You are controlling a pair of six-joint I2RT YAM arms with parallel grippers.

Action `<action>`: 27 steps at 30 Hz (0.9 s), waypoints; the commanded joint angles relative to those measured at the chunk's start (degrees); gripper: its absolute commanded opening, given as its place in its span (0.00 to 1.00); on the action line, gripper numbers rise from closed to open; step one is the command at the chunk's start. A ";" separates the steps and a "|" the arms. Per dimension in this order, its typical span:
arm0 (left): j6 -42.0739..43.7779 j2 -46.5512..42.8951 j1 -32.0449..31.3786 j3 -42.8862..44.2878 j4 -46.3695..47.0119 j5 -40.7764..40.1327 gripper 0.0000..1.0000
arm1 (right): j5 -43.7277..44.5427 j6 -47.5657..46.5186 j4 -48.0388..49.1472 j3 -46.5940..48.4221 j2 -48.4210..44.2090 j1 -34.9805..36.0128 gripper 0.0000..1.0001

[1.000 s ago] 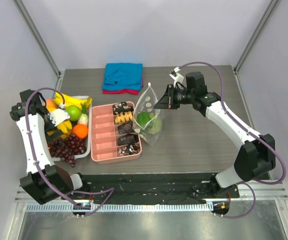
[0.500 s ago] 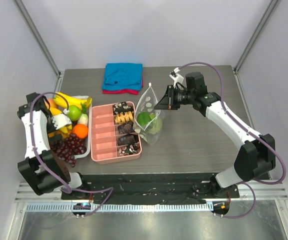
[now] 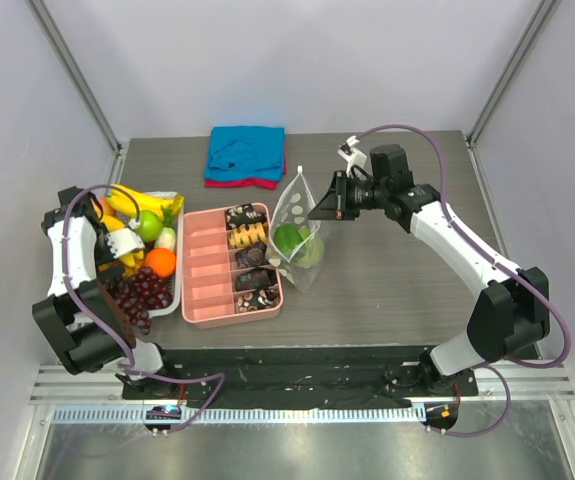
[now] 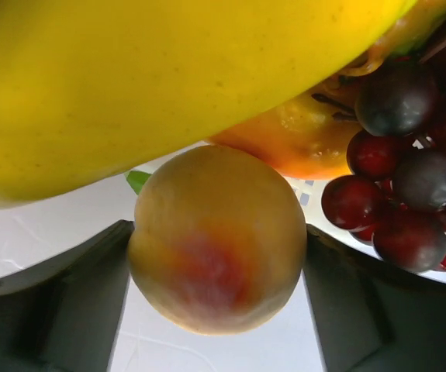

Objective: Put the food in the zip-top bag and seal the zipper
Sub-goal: Pick up the fake fruit from the bin.

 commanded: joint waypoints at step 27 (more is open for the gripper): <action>-65.00 -1.57 -40.18 43.72 -3.68 53.63 0.55 | 3.79 -5.28 -4.40 3.95 -1.43 -0.13 0.01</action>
